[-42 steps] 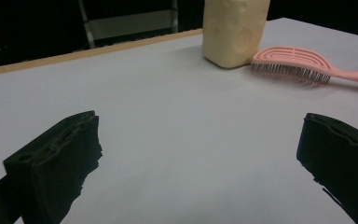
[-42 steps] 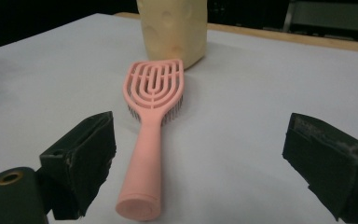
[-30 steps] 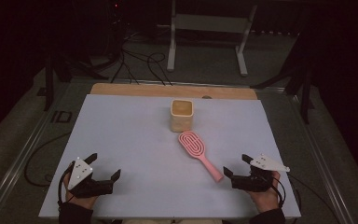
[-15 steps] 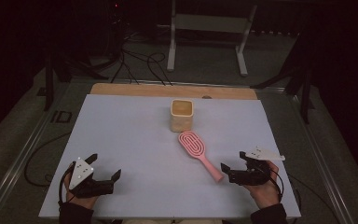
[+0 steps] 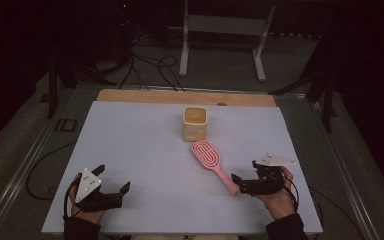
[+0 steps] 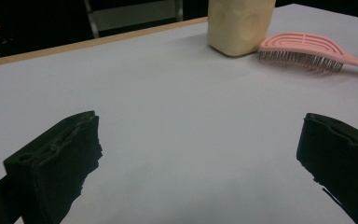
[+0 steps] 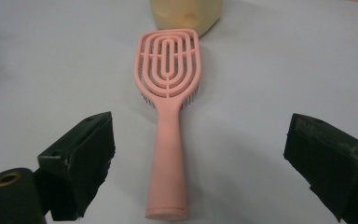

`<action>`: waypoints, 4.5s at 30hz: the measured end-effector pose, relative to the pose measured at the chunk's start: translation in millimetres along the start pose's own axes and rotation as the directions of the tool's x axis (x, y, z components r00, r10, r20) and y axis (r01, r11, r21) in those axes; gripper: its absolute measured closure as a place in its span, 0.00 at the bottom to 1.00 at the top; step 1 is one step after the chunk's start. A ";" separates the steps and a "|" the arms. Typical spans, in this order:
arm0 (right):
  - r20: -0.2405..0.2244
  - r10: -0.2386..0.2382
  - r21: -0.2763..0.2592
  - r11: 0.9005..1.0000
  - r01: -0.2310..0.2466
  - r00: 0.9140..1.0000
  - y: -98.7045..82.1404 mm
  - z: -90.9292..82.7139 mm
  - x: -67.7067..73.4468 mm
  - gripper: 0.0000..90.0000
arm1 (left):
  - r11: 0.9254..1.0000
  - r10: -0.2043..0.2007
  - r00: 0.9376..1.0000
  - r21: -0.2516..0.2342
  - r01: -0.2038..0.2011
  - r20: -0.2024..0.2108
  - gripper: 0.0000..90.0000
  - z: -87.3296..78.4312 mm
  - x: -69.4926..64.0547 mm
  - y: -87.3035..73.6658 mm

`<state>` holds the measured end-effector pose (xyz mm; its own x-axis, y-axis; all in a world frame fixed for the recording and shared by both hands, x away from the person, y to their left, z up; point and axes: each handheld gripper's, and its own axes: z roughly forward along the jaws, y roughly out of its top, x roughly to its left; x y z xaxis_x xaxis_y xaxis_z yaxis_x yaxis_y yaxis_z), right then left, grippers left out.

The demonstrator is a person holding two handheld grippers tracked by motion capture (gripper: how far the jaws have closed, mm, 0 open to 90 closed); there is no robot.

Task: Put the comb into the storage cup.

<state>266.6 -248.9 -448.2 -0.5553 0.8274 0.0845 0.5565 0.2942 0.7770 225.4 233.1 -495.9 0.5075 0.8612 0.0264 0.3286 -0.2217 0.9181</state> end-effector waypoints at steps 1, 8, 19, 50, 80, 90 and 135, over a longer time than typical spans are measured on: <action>-0.007 0.001 0.003 1.000 -0.001 1.000 1.9 1.2 1.2 0.09 | 1.000 -0.001 1.000 0.000 0.001 0.000 0.00 0.0 0.1 0.0; -0.009 -0.029 0.034 0.999 0.030 1.000 13.2 7.0 8.6 0.09 | 1.000 0.000 1.000 0.003 0.000 0.001 0.00 0.6 -0.1 -0.3; -0.021 -0.073 0.070 0.995 0.075 0.997 29.2 15.8 19.2 0.09 | 1.000 -0.001 1.000 0.004 0.001 0.001 0.00 0.8 0.1 -0.6; -0.018 -0.109 0.250 0.962 0.110 0.994 45.7 64.7 26.4 0.09 | 1.000 0.010 1.000 0.014 -0.010 0.001 0.00 2.1 -1.2 -0.7; -0.055 -0.109 0.407 0.905 0.122 0.993 49.5 94.8 22.3 0.15 | 0.999 0.024 1.000 0.022 -0.024 -0.001 0.00 3.3 -2.9 -0.9; -0.063 -0.090 0.448 0.887 0.109 0.994 48.0 103.5 19.9 0.18 | 0.999 0.026 1.000 0.024 -0.026 0.000 0.00 3.4 -2.6 -0.9; -0.091 -0.106 0.584 0.800 0.139 0.990 46.2 129.7 21.3 0.58 | 0.999 0.037 0.999 0.033 -0.037 -0.002 0.00 4.4 -3.8 -1.1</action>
<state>360.7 -155.7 -491.4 -0.6652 0.7444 0.0580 0.7285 0.6301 0.2689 226.6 228.1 -498.8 0.5175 0.8535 0.0609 0.3363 -0.2683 0.9027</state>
